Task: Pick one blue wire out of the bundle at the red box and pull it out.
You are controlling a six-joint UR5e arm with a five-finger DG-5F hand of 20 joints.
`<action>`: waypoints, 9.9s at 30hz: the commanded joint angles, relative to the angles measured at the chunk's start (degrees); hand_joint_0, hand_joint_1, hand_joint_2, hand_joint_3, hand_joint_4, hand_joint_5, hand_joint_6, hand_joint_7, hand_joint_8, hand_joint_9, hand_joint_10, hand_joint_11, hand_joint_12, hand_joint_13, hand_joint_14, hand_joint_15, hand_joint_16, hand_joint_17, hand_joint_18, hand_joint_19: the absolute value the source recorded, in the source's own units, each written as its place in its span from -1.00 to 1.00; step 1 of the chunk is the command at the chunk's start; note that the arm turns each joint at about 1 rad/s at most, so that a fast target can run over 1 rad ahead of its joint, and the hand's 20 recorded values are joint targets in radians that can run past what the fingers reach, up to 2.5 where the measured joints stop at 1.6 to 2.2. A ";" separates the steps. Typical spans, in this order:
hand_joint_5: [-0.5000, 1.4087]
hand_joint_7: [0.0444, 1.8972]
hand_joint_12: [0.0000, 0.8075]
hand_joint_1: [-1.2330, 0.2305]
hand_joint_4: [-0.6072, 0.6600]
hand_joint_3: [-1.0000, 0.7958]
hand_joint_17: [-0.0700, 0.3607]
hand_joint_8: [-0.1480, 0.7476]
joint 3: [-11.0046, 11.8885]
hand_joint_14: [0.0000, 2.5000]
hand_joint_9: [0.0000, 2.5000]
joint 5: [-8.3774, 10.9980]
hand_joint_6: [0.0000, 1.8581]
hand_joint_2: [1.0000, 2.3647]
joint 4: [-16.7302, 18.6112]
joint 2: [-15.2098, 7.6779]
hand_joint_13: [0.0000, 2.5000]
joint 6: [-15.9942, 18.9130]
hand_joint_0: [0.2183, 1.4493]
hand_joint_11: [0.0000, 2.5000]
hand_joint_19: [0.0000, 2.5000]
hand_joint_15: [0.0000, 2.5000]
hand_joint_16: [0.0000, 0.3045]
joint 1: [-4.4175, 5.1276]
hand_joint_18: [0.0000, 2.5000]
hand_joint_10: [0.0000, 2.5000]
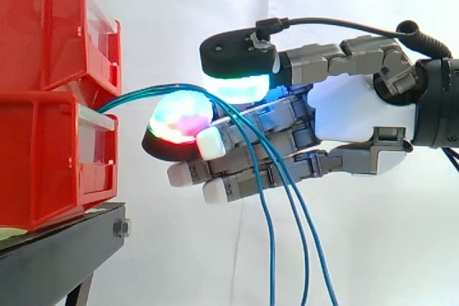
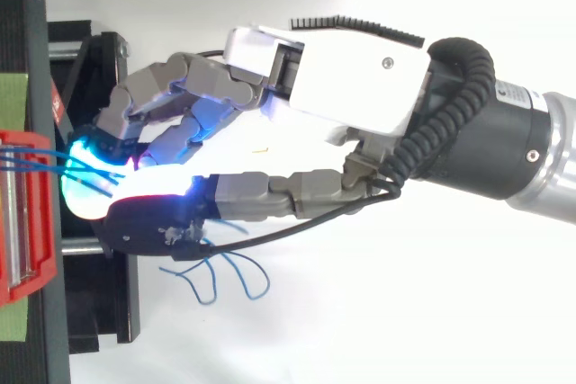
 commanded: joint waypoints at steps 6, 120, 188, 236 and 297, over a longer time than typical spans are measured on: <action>-0.63 -0.35 0.00 -0.33 0.48 0.04 0.02 0.04 0.02 -0.99 -0.28 -1.64 -0.06 -0.99 -2.39 0.22 -0.63 0.15 -0.42 -0.59 -0.65 -0.81 -0.56 -0.31 -0.72 -0.99; -0.64 -0.31 -0.06 -0.42 0.26 0.03 -0.04 -0.02 0.02 -0.99 -0.25 -3.57 -0.06 -0.98 -2.56 0.22 -0.54 2.96 -0.35 -0.52 -0.56 -0.74 -0.60 -0.49 -0.63 -0.98; -0.62 -0.24 -0.03 -0.41 0.23 0.06 -0.03 0.03 0.02 -0.99 -0.19 -3.66 -0.05 -0.98 -2.48 0.22 -0.46 2.96 -0.35 -0.54 -0.55 -0.71 -0.59 -0.57 -0.53 -0.98; -0.57 -0.02 -0.16 -0.57 0.43 -0.06 -0.12 -0.07 0.02 -0.99 -0.10 -3.66 -0.28 -0.97 -2.39 0.22 -0.44 3.05 -0.23 -0.42 -0.53 -0.68 -0.65 -0.57 -0.53 -0.98; -0.63 -0.36 -0.11 -0.46 0.46 0.03 -0.09 -0.06 0.02 -0.99 -0.20 -3.66 -0.11 -0.97 -1.86 0.31 -0.43 2.96 -0.29 -0.44 -0.50 -0.66 -0.63 -0.57 -0.50 -0.98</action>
